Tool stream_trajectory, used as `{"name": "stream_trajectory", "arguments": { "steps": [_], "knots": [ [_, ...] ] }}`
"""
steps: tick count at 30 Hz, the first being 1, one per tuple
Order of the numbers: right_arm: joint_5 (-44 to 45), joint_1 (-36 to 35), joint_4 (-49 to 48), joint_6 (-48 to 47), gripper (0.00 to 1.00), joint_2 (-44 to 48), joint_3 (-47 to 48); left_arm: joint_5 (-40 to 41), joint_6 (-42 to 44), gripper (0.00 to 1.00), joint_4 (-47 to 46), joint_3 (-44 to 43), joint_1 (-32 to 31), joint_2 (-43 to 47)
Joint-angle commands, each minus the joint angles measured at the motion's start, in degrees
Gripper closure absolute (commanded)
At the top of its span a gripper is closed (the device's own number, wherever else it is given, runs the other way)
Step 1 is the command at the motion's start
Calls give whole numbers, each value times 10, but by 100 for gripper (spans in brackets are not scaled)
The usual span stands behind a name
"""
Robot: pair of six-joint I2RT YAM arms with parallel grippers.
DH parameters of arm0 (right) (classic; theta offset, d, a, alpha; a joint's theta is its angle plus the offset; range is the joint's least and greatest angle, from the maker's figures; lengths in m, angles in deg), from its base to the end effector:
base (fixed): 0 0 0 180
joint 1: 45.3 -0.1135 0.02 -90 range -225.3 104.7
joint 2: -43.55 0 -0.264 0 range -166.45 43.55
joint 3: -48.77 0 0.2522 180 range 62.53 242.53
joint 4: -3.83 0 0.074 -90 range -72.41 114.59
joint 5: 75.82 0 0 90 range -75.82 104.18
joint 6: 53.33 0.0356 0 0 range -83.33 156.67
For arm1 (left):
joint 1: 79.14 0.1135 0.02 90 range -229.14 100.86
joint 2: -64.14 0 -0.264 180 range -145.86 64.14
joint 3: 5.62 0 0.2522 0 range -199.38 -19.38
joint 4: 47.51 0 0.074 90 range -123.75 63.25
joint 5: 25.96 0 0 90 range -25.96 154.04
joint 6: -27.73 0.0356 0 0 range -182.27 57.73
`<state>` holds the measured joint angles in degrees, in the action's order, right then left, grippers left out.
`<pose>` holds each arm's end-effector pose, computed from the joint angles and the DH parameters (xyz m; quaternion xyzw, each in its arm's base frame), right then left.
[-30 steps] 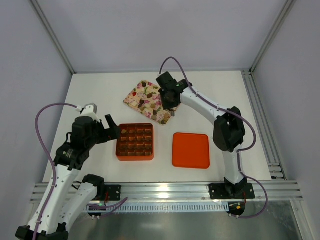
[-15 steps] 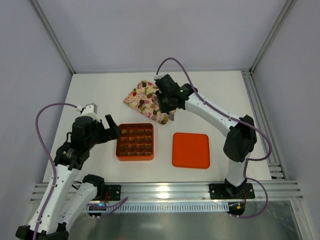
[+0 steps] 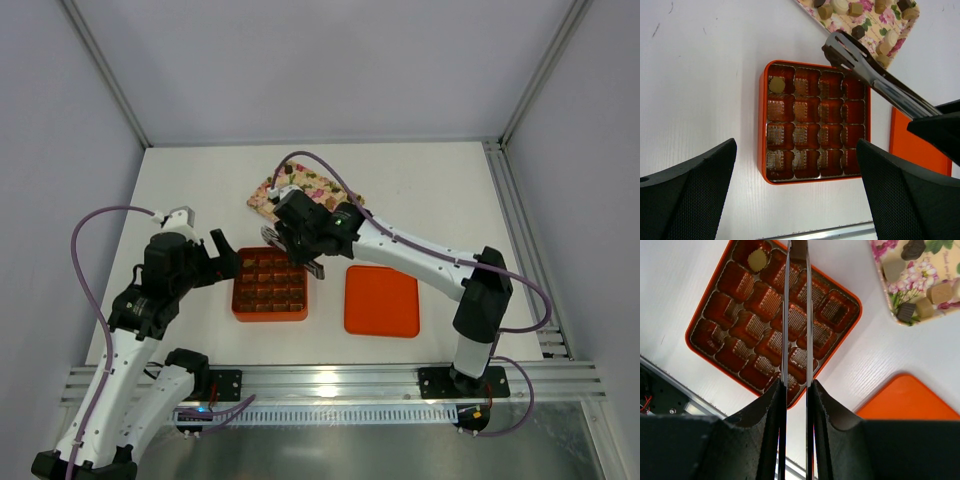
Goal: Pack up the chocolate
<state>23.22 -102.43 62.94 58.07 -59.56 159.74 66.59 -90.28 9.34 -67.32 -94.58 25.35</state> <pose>0.2207 0.3313 0.3200 -0.2636 0.9031 0.1518 0.3031 0.1329 -0.0351 0.3159 -0.1070 0.8760 -0.1557 0.4437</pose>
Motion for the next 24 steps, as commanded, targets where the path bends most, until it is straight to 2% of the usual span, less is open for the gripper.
{"name": "stream_trajectory", "arguments": {
  "steps": [1,24],
  "knots": [
    [11,-15,-24,16,77,20,-4,3,4,0,-17,-3,1,5],
    [7,-49,-26,23,77,-31,-4,3,4,0,-17,-3,1,6]
  ]
}}
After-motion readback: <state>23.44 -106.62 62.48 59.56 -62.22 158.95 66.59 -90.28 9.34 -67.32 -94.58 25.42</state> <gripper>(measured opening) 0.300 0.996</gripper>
